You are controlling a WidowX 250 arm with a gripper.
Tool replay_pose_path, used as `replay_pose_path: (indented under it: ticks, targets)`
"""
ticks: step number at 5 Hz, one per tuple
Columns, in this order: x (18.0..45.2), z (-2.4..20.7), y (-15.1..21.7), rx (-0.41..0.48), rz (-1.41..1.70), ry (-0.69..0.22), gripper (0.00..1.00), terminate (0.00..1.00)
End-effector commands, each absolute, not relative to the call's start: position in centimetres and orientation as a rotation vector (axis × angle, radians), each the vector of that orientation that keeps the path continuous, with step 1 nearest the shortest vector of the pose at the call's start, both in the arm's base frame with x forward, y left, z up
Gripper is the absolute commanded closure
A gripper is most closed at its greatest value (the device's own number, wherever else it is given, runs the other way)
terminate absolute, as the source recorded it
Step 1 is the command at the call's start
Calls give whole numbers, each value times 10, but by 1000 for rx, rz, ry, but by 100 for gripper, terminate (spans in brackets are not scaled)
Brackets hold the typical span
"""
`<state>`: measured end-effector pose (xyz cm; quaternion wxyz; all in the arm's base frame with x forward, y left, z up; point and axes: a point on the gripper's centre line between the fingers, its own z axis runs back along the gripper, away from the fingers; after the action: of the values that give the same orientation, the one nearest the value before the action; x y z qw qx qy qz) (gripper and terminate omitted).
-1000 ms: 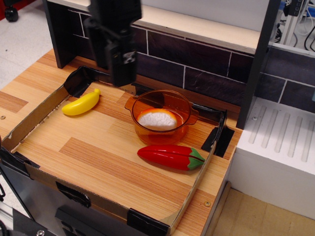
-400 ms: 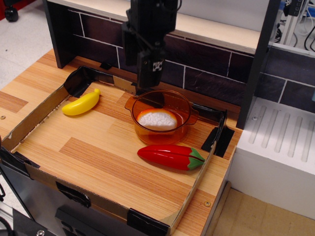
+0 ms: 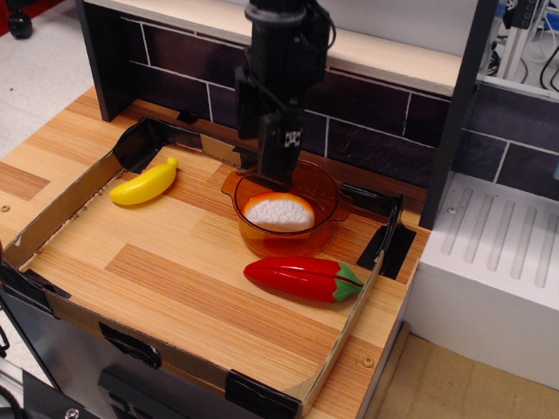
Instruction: Take sushi out of pot
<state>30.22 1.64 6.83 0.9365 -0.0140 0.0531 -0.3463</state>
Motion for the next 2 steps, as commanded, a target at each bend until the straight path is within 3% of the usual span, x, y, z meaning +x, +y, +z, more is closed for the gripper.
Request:
replay_pose_path:
  ticks: [1, 2]
  targets:
    - [303, 61, 3, 11, -741, 41, 0, 0]
    - [301, 54, -3, 21, -751, 35, 0, 0]
